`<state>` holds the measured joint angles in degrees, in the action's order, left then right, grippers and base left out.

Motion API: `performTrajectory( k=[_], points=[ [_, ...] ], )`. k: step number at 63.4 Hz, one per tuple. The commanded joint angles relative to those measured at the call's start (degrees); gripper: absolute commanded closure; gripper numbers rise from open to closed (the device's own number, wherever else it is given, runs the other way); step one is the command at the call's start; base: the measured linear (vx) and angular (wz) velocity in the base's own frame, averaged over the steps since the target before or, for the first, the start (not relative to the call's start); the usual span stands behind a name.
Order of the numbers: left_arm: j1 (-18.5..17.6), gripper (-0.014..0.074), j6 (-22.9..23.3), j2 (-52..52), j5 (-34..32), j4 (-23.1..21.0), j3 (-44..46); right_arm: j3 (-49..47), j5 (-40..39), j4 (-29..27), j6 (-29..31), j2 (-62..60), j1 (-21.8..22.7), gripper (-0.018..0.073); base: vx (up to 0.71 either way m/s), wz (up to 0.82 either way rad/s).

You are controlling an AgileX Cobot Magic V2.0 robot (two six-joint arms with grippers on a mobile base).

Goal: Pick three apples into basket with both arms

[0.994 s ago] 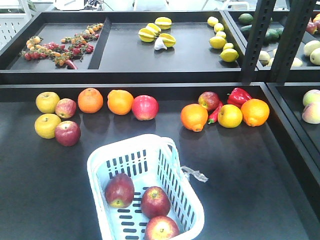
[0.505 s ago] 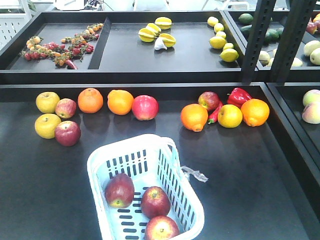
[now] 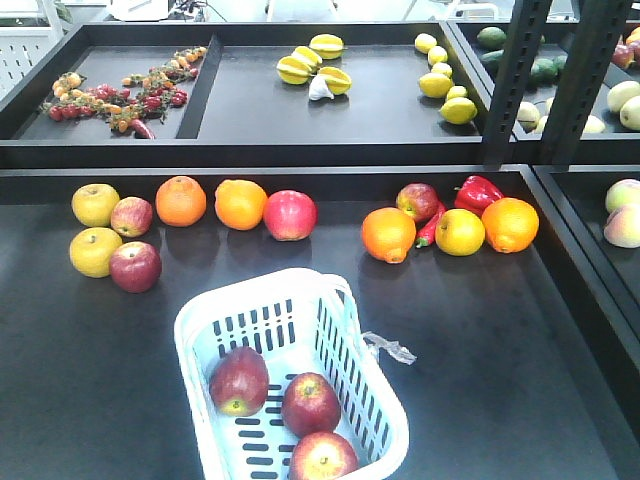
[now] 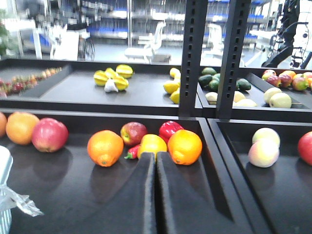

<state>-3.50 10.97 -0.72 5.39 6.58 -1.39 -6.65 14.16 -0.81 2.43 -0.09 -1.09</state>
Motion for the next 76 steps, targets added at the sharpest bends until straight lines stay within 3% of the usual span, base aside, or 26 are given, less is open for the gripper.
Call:
performTrajectory(
  k=[1,15,76],
  points=[
    [0.12,0.0603,0.19,-0.84,-4.29,-0.59,-1.31,1.75,-7.59,0.81,-2.43,-1.18,0.44,0.0568,0.00,0.00],
    [0.12,0.0603,0.19,-0.84,-4.29,-0.59,-1.31,9.25,-20.13,3.94,-7.68,-1.12,0.44,0.0568,0.00,0.00],
    [0.12,0.0603,0.19,-0.84,-4.29,-0.59,-1.31,9.14,-20.03,5.30,-9.45,-1.12,0.44,0.0568,0.00,0.00]
  ],
)
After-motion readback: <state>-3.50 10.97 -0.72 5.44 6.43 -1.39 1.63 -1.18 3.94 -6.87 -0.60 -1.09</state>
